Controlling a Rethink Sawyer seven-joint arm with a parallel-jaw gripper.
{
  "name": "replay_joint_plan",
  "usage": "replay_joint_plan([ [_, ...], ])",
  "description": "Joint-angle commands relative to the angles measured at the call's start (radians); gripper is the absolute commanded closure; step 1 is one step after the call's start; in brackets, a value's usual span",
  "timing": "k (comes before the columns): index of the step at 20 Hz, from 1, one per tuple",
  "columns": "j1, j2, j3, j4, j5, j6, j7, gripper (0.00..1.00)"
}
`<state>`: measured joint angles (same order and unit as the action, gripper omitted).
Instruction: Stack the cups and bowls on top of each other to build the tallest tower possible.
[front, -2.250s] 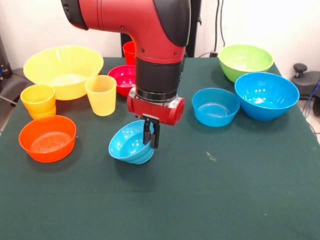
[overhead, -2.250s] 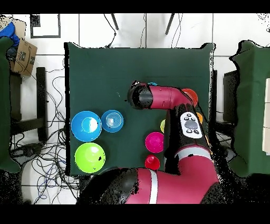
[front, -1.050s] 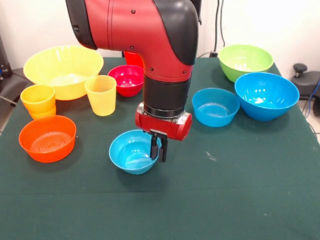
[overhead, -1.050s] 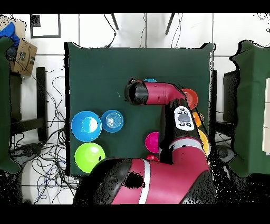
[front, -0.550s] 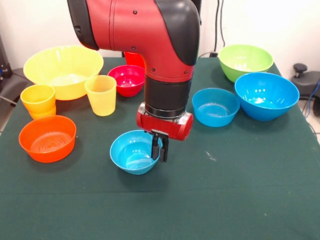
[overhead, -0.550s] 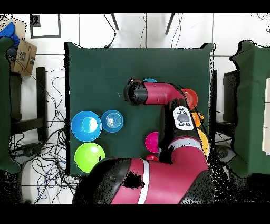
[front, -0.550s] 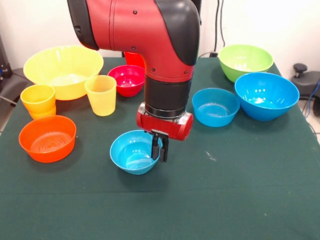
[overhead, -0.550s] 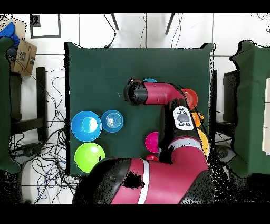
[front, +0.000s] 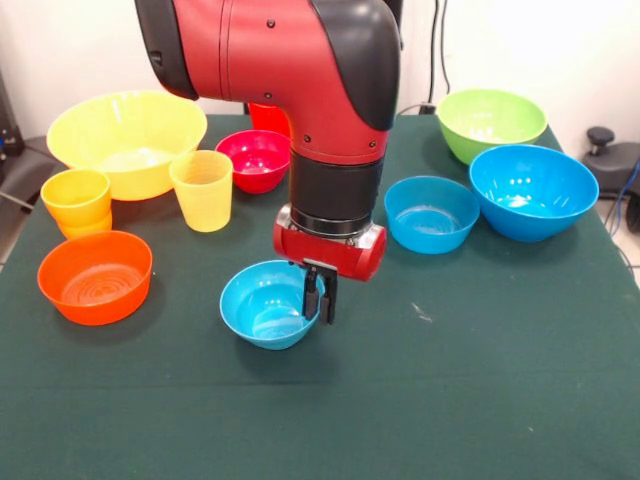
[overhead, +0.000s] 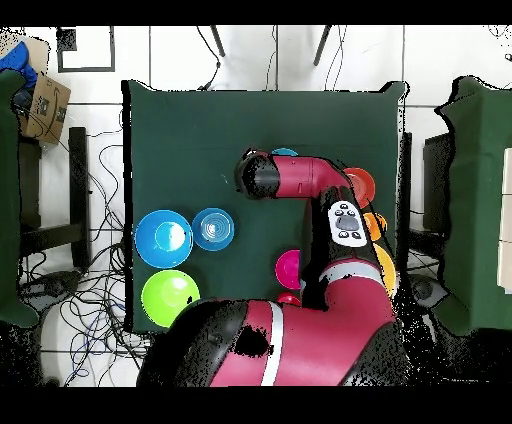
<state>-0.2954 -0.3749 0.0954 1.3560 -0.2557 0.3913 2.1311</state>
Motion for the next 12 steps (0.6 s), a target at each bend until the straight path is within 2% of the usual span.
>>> replay_joint_plan([
  [1,0.033,-0.002,0.079,0.059,-0.029,0.007,-0.007,0.0],
  [4,0.033,-0.002,0.075,0.064,-0.033,-0.019,0.004,0.0],
  [9,0.039,-0.008,0.075,0.07,-0.018,0.03,0.001,0.0],
  [12,0.033,-0.014,0.083,0.085,-0.015,0.024,0.001,0.0],
])
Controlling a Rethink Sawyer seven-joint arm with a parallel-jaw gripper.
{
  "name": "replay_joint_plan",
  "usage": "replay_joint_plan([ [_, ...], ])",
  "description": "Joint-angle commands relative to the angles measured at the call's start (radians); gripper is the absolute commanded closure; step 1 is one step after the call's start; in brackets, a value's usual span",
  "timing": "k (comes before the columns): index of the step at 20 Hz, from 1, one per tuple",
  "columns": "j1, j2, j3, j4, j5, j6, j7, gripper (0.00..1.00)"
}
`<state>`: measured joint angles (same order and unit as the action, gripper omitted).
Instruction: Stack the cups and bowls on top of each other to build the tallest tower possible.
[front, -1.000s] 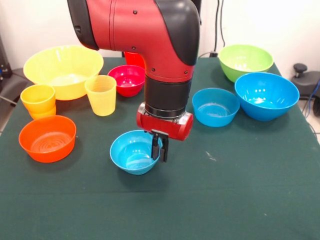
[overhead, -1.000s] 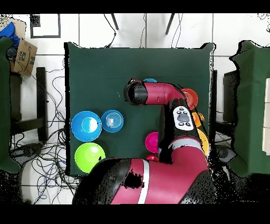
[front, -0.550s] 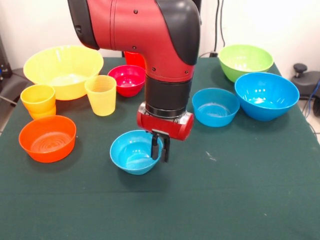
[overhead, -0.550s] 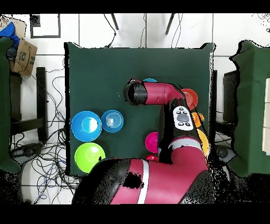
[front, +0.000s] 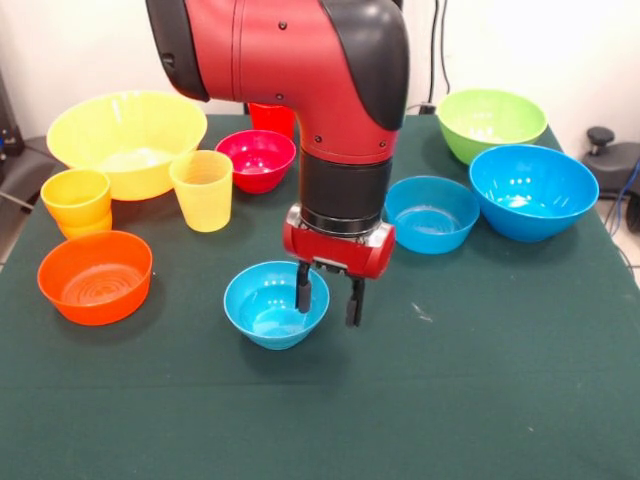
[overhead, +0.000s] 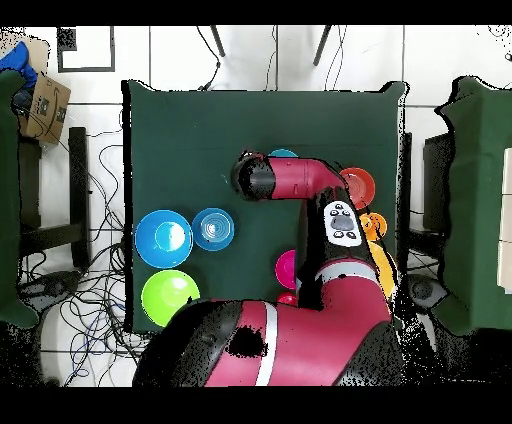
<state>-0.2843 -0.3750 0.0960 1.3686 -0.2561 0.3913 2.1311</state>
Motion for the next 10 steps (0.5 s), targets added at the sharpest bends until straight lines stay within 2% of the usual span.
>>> replay_joint_plan([
  [1,0.02,-0.012,0.083,0.074,-0.014,0.019,0.002,0.0],
  [6,0.014,-0.021,0.093,0.084,-0.011,0.019,-0.003,0.0],
  [10,0.006,-0.056,0.107,0.112,0.001,0.044,-0.011,0.0],
])
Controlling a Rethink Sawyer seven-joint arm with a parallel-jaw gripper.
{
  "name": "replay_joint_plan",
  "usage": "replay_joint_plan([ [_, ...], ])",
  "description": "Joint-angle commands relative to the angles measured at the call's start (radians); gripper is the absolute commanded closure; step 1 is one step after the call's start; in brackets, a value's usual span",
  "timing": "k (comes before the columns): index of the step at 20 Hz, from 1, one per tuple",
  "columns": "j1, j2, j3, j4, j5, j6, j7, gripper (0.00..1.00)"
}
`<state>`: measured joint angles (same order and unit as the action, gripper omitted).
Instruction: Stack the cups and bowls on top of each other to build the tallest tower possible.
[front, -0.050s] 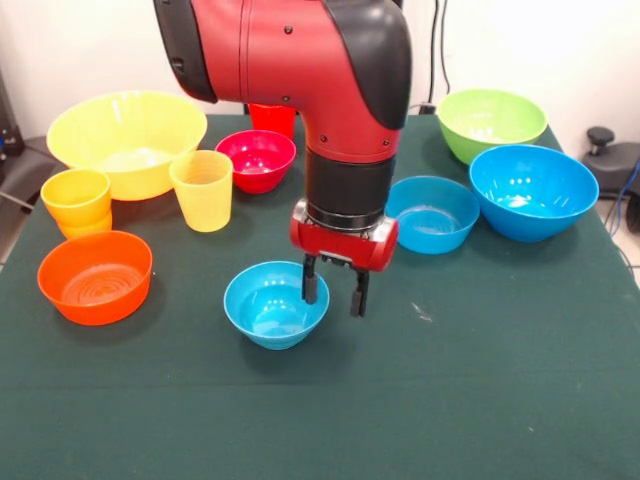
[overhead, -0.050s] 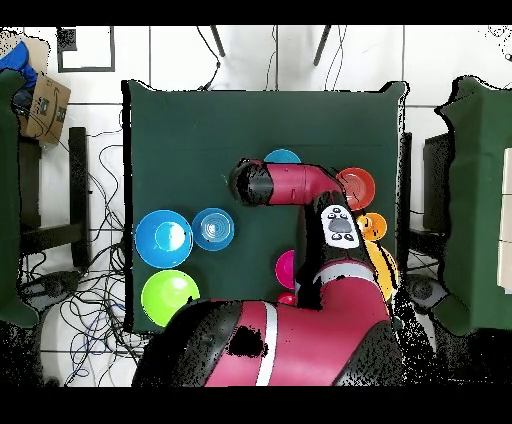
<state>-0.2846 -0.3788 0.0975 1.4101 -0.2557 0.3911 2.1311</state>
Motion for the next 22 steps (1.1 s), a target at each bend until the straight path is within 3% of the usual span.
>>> replay_joint_plan([
  [1,0.005,-0.065,0.109,0.08,0.006,0.055,-0.013,0.0],
  [7,0.017,-0.147,0.102,0.152,0.038,0.086,0.019,0.0],
  [22,0.064,-0.218,0.071,0.264,0.109,0.049,0.104,0.0],
])
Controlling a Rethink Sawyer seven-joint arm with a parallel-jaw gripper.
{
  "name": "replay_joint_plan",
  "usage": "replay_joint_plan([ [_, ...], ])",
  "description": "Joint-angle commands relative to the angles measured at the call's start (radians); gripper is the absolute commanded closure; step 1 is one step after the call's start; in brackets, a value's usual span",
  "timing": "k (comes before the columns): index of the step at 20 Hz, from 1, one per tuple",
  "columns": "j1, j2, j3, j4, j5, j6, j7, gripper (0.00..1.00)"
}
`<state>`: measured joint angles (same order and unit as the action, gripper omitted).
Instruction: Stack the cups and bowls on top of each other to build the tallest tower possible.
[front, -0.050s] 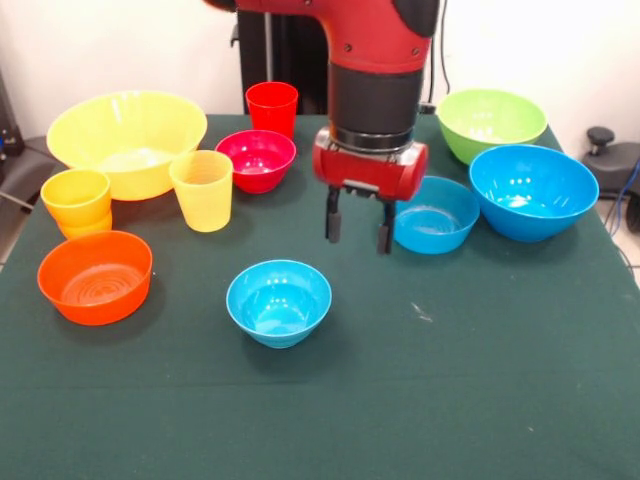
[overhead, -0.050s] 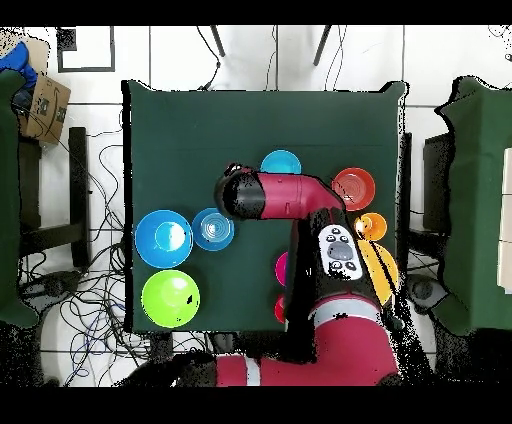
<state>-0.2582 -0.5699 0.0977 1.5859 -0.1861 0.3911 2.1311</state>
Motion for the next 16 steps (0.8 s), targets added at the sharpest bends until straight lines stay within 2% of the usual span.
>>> replay_joint_plan([
  [1,0.039,-0.034,0.068,0.096,0.041,0.049,0.102,0.0],
  [7,0.044,-0.045,0.056,0.146,0.041,-0.002,0.101,0.0],
  [10,0.063,-0.032,0.047,0.191,0.066,-0.043,0.153,0.0],
  [12,0.104,-0.018,0.023,0.215,0.083,-0.096,0.214,0.0],
  [16,0.179,-0.013,-0.019,0.212,0.125,-0.091,0.256,0.0],
])
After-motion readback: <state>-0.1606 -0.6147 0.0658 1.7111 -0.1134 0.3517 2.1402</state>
